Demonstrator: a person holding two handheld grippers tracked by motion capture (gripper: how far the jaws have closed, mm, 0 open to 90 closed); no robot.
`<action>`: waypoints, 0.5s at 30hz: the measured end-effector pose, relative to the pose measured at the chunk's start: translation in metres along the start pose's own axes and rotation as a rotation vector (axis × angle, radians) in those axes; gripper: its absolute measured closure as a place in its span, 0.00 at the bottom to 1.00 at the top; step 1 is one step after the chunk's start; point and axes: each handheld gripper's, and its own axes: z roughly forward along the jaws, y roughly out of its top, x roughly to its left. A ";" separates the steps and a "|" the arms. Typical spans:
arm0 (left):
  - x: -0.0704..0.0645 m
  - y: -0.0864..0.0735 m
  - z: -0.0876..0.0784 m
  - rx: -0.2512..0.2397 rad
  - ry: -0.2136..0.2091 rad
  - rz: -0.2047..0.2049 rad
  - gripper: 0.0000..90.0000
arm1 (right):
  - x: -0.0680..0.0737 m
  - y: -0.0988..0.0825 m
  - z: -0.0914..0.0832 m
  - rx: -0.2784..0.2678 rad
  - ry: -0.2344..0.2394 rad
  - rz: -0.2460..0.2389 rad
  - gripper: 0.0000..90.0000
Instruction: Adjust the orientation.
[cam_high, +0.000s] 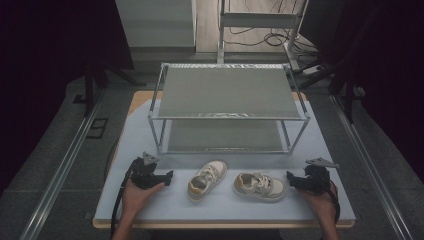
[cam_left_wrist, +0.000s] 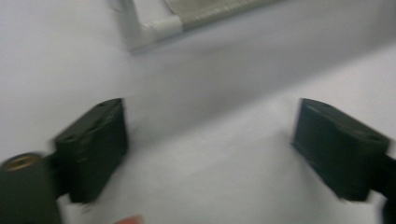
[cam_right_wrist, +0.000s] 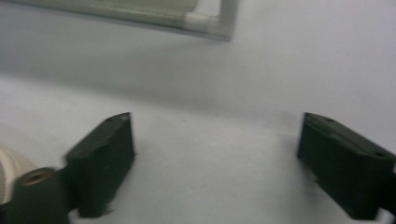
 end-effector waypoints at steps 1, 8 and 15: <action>0.000 0.000 -0.001 -0.006 0.020 0.000 0.19 | -0.001 0.000 -0.001 -0.004 0.001 0.003 0.17; 0.003 0.000 -0.021 -0.070 -0.050 -0.055 0.31 | -0.003 0.000 -0.012 -0.063 0.028 0.074 0.32; -0.003 -0.002 -0.044 -0.148 -0.098 0.002 0.44 | 0.008 0.000 -0.039 -0.170 0.070 0.089 0.43</action>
